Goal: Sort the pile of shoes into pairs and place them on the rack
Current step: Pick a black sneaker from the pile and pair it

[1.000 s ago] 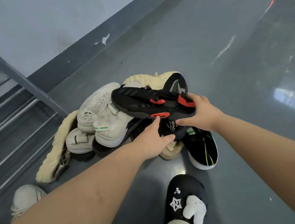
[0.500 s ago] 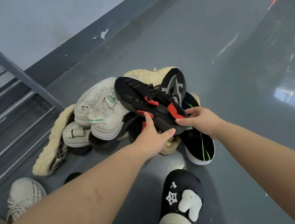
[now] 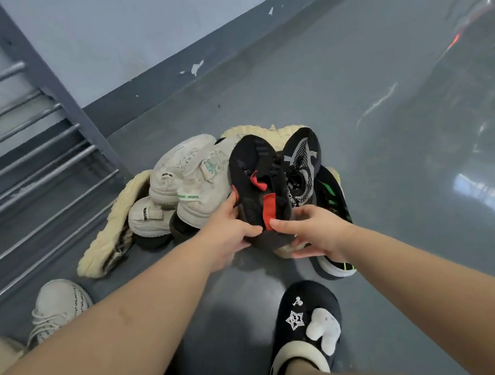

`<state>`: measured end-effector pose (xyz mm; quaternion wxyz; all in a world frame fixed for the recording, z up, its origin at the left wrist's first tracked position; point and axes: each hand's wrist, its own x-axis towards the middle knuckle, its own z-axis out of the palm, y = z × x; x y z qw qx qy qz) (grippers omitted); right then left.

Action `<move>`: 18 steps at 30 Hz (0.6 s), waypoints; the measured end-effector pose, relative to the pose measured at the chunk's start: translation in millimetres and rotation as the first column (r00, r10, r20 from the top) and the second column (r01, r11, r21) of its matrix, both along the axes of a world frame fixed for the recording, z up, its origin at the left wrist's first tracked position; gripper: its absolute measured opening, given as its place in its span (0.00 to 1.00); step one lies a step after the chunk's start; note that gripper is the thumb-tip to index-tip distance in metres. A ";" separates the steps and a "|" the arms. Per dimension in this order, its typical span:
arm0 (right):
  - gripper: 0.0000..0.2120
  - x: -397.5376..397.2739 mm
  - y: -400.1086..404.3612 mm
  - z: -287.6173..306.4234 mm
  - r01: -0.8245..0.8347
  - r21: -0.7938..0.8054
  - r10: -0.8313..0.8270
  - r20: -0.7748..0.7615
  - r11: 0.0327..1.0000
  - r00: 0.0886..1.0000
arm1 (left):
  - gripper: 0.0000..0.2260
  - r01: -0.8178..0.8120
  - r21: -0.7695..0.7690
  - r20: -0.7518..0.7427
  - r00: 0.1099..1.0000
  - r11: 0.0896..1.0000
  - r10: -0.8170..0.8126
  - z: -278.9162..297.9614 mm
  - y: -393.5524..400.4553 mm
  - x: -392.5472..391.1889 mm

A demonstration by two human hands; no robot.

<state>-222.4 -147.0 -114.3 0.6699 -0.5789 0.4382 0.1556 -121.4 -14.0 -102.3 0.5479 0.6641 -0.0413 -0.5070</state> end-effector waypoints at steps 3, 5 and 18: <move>0.31 7.6 17.2 35.4 -0.128 -0.106 0.126 -0.031 0.986 0.992 | 0.38 -0.019 -0.063 0.001 1.000 0.998 0.019 24.9 21.6 3.0; 0.29 18.8 27.8 65.3 -0.199 -0.162 0.195 -0.036 0.967 0.980 | 0.39 -0.061 -0.102 0.023 0.998 0.993 0.064 42.4 38.3 8.4; 0.16 99.9 180.9 186.8 -0.700 -0.148 0.674 -0.193 0.699 0.713 | 0.35 -0.310 -0.258 0.051 0.941 0.915 0.334 127.5 224.3 28.3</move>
